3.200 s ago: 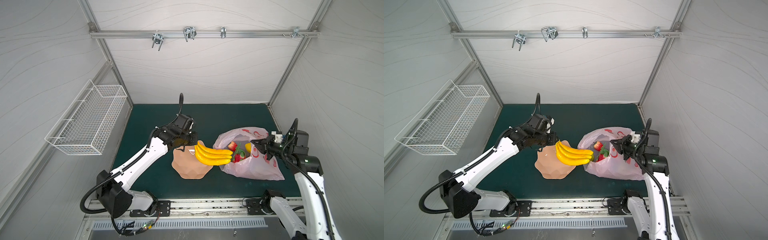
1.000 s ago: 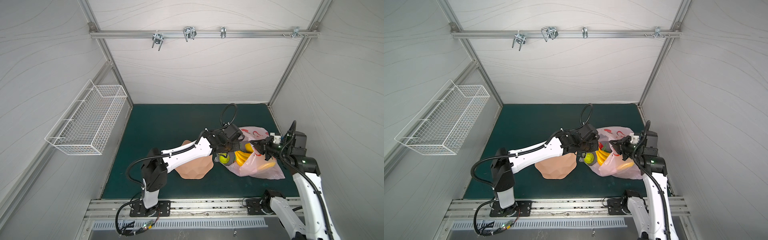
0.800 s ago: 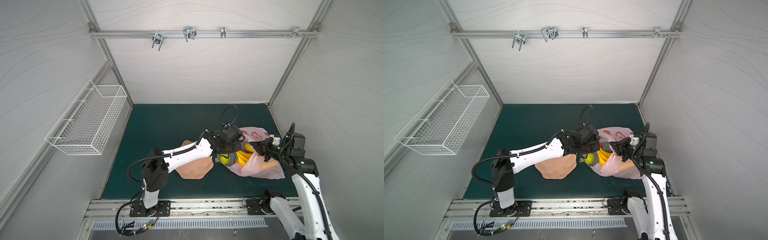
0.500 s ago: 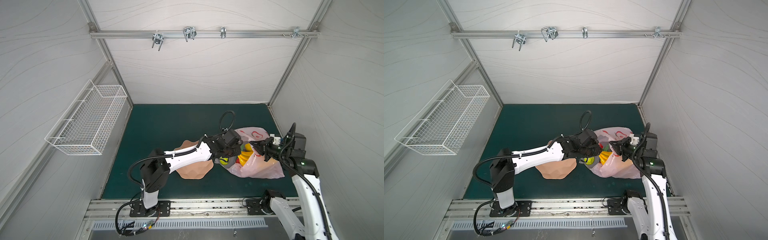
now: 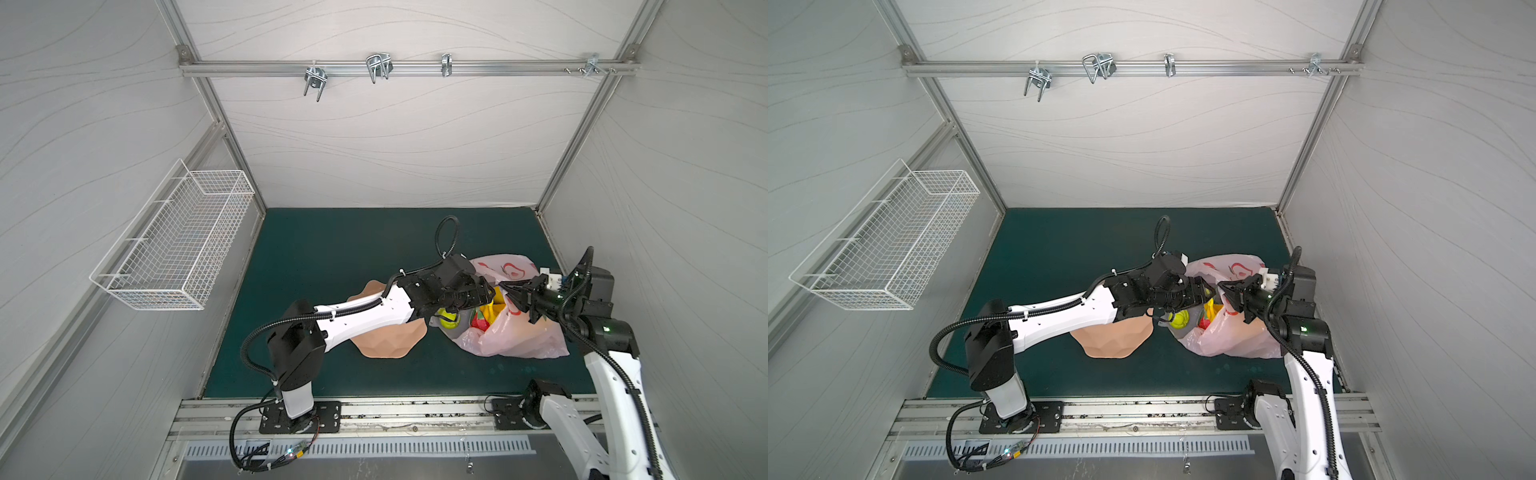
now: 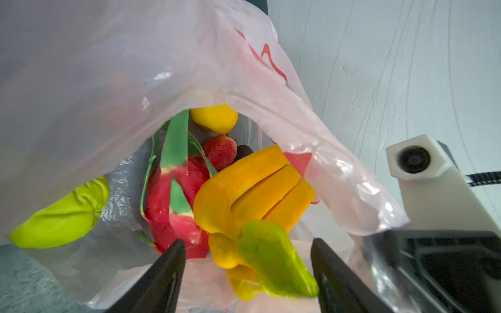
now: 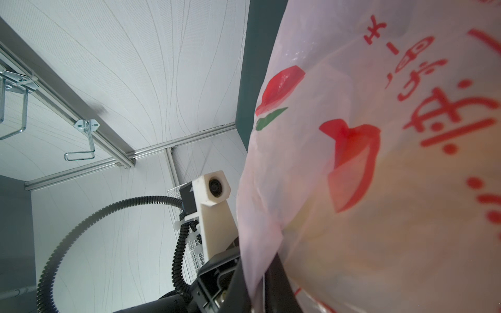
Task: Place the fruits into the plastic bag
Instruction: Place the fruit in the plastic bag.
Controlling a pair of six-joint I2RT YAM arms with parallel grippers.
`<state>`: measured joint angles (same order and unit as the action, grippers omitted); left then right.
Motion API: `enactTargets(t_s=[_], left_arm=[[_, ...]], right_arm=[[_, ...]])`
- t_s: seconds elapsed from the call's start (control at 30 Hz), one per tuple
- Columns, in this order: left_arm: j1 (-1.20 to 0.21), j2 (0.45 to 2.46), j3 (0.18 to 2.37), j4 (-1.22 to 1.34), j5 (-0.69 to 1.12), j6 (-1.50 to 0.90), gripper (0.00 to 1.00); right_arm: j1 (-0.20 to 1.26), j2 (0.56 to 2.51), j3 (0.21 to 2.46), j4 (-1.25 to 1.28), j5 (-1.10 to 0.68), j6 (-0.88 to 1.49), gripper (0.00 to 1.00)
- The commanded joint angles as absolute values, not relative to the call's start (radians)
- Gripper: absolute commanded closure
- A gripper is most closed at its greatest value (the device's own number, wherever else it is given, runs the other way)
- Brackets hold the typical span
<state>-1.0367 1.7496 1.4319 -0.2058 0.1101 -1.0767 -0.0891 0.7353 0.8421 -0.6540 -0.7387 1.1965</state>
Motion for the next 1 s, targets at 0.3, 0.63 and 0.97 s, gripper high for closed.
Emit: enactTargets(t_s=[0.3, 0.63, 0.97], left_arm=[[-0.984, 1.612, 1.426, -0.293, 0.177, -0.913, 0.08], [-0.935, 1.556, 1.468, -0.648, 0.217, -0.443, 0.07], [-0.907, 1.713, 1.524, -0.788, 0.171, -0.24, 0.06]], right_arm=[[-0.107, 0.716, 0.856, -0.682, -0.746, 1.195, 0.88], [-0.114, 0.718, 0.866, -0.698, -0.744, 1.182, 0.88], [-0.118, 0.725, 0.891, -0.738, -0.743, 1.153, 0.88]])
